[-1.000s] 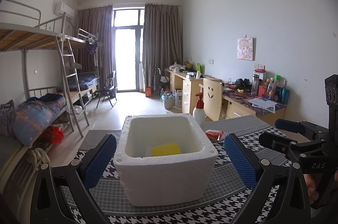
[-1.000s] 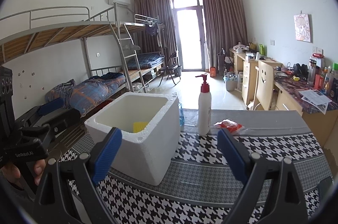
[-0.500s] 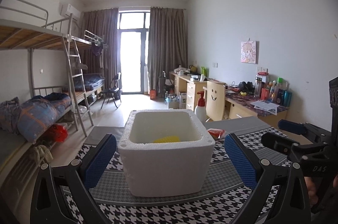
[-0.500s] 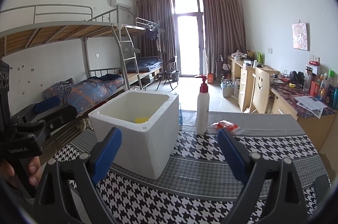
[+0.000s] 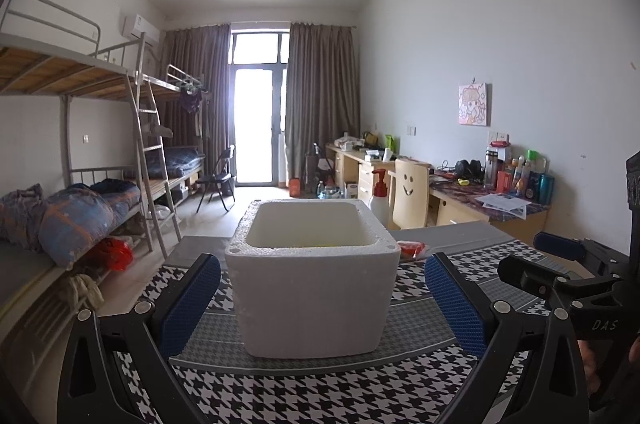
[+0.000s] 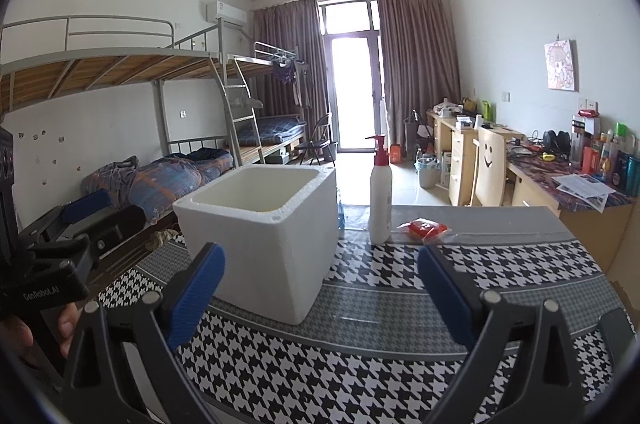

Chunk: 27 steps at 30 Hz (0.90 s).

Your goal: Organize soft objects

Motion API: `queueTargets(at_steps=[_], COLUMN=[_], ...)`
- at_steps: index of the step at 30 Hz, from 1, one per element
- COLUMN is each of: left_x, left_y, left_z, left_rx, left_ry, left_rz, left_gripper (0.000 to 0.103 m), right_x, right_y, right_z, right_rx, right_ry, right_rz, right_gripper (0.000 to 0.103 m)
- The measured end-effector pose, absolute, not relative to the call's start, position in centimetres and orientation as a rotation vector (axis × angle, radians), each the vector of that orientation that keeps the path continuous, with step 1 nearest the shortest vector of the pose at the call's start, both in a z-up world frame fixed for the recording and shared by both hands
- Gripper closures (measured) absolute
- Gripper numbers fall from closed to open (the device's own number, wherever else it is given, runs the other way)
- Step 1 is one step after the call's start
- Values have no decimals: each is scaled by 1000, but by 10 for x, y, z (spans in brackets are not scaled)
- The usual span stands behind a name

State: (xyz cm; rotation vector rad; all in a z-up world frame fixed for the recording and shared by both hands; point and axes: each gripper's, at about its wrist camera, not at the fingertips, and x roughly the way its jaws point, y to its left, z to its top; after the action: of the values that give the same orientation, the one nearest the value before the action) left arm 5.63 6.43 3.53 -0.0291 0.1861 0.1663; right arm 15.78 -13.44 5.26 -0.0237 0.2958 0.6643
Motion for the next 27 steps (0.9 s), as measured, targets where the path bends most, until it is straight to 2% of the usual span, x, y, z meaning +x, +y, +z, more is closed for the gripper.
queueTargets(at_steps=[27], left_x=[41], left_y=[61], left_z=[17], left_rx=[-27], left_ry=[145], left_rz=[204], left_gripper=[1], right_x=[135], right_y=[-143], right_z=[33], right_rx=[2], right_ry=[216], right_rz=[595], right_gripper=[1])
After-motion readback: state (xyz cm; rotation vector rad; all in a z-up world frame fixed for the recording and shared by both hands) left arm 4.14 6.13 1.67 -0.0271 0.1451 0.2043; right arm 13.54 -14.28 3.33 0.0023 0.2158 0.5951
